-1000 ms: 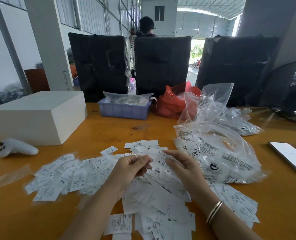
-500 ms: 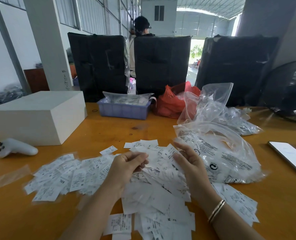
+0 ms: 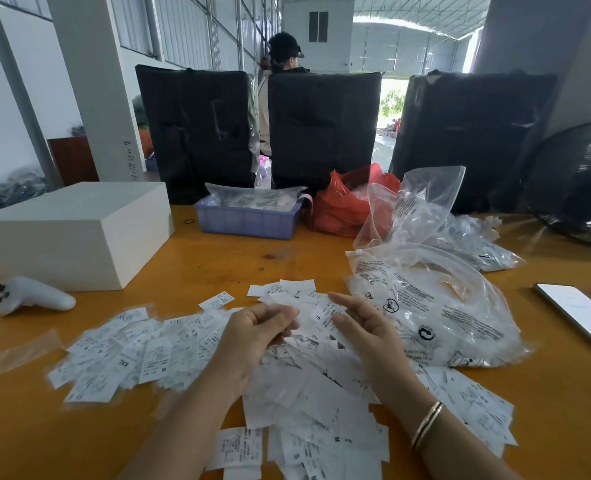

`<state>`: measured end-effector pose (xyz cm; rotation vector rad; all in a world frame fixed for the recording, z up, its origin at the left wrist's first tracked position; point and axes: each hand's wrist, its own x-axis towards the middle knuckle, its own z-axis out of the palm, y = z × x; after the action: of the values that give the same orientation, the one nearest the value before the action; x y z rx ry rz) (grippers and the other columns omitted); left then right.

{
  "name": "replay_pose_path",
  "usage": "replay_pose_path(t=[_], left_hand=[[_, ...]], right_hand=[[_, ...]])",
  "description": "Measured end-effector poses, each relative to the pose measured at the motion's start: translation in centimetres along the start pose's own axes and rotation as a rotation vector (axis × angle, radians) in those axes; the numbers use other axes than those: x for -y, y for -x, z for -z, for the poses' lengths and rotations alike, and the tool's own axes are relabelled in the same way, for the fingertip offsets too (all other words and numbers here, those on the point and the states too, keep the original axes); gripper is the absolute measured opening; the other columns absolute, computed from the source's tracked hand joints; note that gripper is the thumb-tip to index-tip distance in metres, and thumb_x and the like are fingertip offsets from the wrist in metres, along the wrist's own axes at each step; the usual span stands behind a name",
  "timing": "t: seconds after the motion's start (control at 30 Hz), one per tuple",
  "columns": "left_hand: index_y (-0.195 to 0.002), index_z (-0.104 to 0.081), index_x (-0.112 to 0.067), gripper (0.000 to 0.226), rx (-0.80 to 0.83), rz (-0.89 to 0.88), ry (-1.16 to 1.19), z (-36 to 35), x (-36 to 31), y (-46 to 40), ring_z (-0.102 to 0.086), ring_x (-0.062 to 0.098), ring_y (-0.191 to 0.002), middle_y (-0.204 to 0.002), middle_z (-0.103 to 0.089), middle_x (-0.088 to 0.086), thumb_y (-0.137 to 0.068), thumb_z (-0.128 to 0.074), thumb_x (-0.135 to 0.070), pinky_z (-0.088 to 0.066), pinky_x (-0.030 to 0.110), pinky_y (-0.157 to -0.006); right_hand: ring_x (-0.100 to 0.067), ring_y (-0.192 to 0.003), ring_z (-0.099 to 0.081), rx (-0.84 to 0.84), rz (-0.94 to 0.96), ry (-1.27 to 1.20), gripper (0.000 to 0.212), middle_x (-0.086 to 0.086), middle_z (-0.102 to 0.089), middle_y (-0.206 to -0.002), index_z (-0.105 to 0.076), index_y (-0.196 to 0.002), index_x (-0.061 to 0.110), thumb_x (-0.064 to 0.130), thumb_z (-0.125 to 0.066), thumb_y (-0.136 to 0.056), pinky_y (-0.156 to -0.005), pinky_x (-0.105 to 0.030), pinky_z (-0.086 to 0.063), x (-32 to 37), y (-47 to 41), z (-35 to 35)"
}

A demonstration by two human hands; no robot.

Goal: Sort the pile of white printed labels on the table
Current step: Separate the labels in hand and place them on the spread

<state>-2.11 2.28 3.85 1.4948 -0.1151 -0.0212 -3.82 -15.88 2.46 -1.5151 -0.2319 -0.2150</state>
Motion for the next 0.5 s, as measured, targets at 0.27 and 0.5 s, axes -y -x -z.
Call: replay_pose_path(t=[0.27, 0.5], left_hand=[[-0.083, -0.076, -0.019, 0.016, -0.025, -0.016, -0.019, 0.10, 0.45, -0.36, -0.065, 0.004, -0.065, -0.076, -0.074, 0.001, -0.072, -0.072, -0.030, -0.050, 0.014, -0.059], [-0.086, -0.076, -0.019, 0.032, -0.017, -0.027, -0.056, 0.03, 0.60, -0.37, -0.065, 0.003, -0.066, -0.077, -0.074, -0.001, -0.064, -0.072, -0.041, -0.050, 0.014, -0.060]], right_hand=[[-0.023, -0.078, -0.045, 0.003, -0.038, -0.170, 0.031, -0.007, -0.049, -0.088, -0.070, -0.106, 0.033, 0.031, -0.067, -0.075, -0.072, -0.031, -0.045, 0.07, 0.14, -0.26], [-0.001, -0.059, -0.045, 0.029, 0.017, 0.030, 0.028, 0.017, -0.050, -0.061, -0.069, -0.103, 0.037, 0.013, -0.061, -0.089, -0.057, -0.014, -0.042, -0.17, 0.23, -0.58]])
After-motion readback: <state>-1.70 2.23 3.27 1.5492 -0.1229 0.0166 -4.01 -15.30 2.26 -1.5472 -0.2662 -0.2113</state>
